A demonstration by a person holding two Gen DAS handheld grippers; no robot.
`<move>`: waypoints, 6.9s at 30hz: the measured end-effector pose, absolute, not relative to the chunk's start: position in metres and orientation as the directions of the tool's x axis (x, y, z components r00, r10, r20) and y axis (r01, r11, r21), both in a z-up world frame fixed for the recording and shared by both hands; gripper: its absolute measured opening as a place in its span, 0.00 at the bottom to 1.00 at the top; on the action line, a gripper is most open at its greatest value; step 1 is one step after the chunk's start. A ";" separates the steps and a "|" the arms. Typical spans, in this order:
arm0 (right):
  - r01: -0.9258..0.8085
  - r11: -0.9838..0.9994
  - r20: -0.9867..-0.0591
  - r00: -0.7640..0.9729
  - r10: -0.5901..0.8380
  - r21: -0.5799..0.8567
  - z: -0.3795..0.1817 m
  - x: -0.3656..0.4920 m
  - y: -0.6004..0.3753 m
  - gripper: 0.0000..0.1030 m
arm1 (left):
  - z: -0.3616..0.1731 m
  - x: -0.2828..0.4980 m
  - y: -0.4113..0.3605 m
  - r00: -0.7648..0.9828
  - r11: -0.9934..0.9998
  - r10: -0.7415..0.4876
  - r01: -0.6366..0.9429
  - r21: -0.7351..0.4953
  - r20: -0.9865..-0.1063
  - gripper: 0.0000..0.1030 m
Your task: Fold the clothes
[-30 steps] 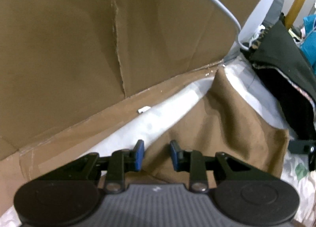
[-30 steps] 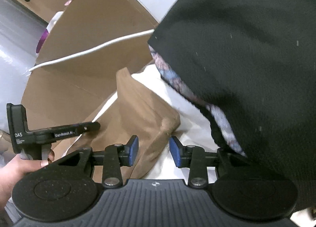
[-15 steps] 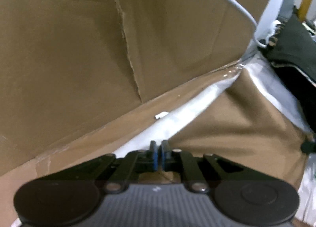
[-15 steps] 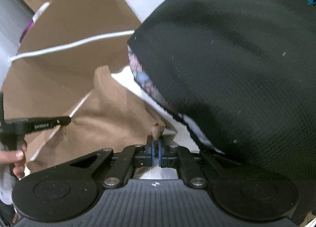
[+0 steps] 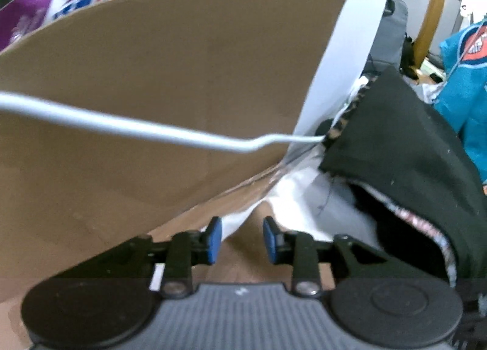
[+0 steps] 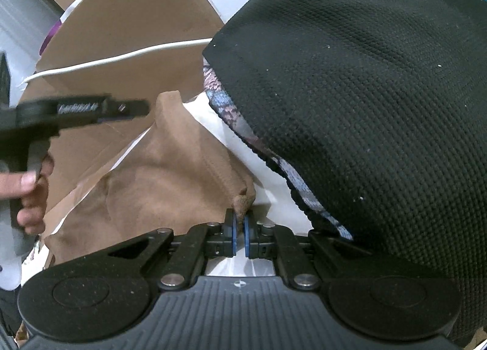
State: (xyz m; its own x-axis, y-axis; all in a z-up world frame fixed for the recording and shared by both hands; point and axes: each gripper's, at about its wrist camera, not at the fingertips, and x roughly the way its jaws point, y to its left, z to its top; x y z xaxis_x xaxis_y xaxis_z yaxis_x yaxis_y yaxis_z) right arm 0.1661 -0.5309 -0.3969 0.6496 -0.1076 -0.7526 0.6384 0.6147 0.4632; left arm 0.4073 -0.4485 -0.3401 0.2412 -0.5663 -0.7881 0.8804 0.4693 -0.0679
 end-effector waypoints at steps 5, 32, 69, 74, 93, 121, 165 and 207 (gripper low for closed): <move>0.632 0.620 -0.751 0.653 -0.102 0.465 -0.398 0.163 -0.533 0.03 | -0.346 0.405 -0.467 0.236 0.461 -0.561 0.885 -0.063 -0.793 0.40; 0.650 0.662 -0.728 0.647 -0.226 0.373 -0.375 0.123 -0.532 0.06 | -0.331 0.403 -0.471 0.170 0.365 -0.656 0.924 -0.112 -0.735 0.37; 0.483 0.869 -0.796 0.565 -0.218 0.104 -0.391 0.178 -0.508 0.07 | -0.358 0.395 -0.478 0.195 0.431 -0.578 0.897 -0.093 -0.793 0.09; 0.438 0.886 -0.746 0.638 -0.188 0.151 -0.377 0.160 -0.507 0.09 | -0.331 0.385 -0.441 0.226 0.433 -0.582 0.899 -0.063 -0.781 0.10; 0.202 0.938 -0.699 0.713 0.056 0.281 -0.374 0.194 -0.473 0.31 | -0.359 0.337 -0.321 0.326 0.714 -0.433 0.693 -0.098 -0.840 0.12; 0.348 0.911 -0.772 0.633 -0.057 0.219 -0.363 0.156 -0.495 0.35 | -0.356 0.302 -0.242 0.291 0.830 -0.249 0.556 -0.048 -0.924 0.21; 0.276 0.894 -0.705 0.707 0.060 0.353 0.052 0.029 -0.415 0.89 | 0.045 0.164 -0.045 0.508 0.954 -0.116 0.296 0.047 -0.854 0.92; 0.182 0.899 -0.668 0.730 0.147 0.398 -0.110 0.066 -0.250 0.89 | -0.103 0.218 0.126 0.543 0.971 -0.188 0.226 -0.073 -0.818 0.87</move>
